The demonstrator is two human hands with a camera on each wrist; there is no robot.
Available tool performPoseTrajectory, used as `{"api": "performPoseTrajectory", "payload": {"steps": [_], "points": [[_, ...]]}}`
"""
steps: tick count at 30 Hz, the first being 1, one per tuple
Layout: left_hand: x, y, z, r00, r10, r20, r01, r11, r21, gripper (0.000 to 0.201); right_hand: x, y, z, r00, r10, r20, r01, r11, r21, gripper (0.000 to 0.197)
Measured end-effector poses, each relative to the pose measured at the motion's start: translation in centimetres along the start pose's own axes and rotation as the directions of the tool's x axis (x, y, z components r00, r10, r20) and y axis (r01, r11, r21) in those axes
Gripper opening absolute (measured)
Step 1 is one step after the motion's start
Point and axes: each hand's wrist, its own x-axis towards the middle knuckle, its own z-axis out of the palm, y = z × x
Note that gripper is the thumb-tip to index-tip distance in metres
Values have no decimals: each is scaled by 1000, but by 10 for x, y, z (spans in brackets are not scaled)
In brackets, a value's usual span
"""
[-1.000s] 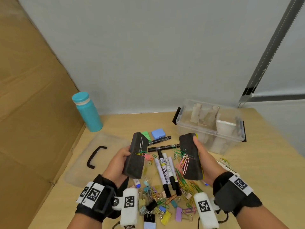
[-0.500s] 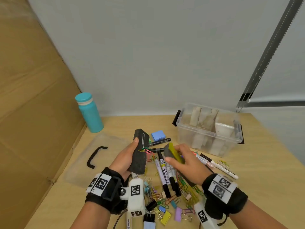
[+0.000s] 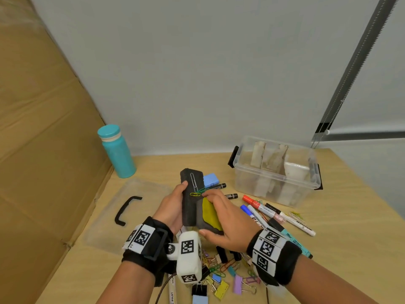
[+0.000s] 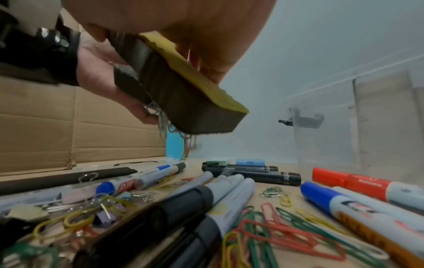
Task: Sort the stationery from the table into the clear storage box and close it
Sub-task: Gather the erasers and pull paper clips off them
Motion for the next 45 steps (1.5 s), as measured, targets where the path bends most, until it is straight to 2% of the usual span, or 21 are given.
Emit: {"api": "performPoseTrajectory", "payload": {"steps": [5, 11, 15, 19, 24, 28, 31, 34, 36, 39, 42, 45], "points": [[4, -4, -6, 1000, -18, 13, 17, 1000, 18, 44, -10, 6, -5, 998, -18, 62, 25, 993, -114, 70], [1, -11, 1, 999, -13, 52, 12, 1000, 21, 43, -2, 0, 0, 999, -47, 19, 49, 990, -129, 77], [3, -11, -2, 998, 56, 22, -55, 998, -16, 46, -2, 2, 4, 995, -35, 92, 50, 984, -170, 72], [3, -11, -9, 997, 75, 6, -74, 997, -21, 44, -7, 11, -2, 984, 0, 179, 47, 966, -254, 66], [2, -14, -7, 997, 66, 36, -66, 998, 12, 41, 0, 9, -15, 988, -13, 156, 45, 978, -203, 82], [-2, -17, -1, 996, 72, 45, -73, 997, 15, 41, 2, -1, -9, 985, -88, 148, 109, 984, -138, 80], [-6, -13, -1, 994, 75, 84, -74, 997, -18, 41, 0, 2, -7, 983, -121, 137, 144, 975, -167, 77], [-7, -9, -7, 992, 95, 84, -93, 995, -32, 43, -4, 10, -7, 962, -175, 209, 222, 947, -230, 77], [-5, -8, -14, 992, 108, 60, -105, 993, -50, 46, -7, 16, -6, 946, -157, 284, 237, 932, -275, 73], [-4, -7, -23, 990, 125, 71, -122, 991, -46, 44, -11, 24, -7, 952, -39, 304, 131, 948, -289, 69], [-8, -6, -31, 986, 134, 98, -132, 991, -28, 41, -12, 24, -17, 969, 104, 226, -63, 981, -181, 74], [-12, -4, -41, 989, 133, 66, -131, 991, -35, 44, -11, 25, -25, 968, 211, 137, -205, 977, -61, 74]]}}
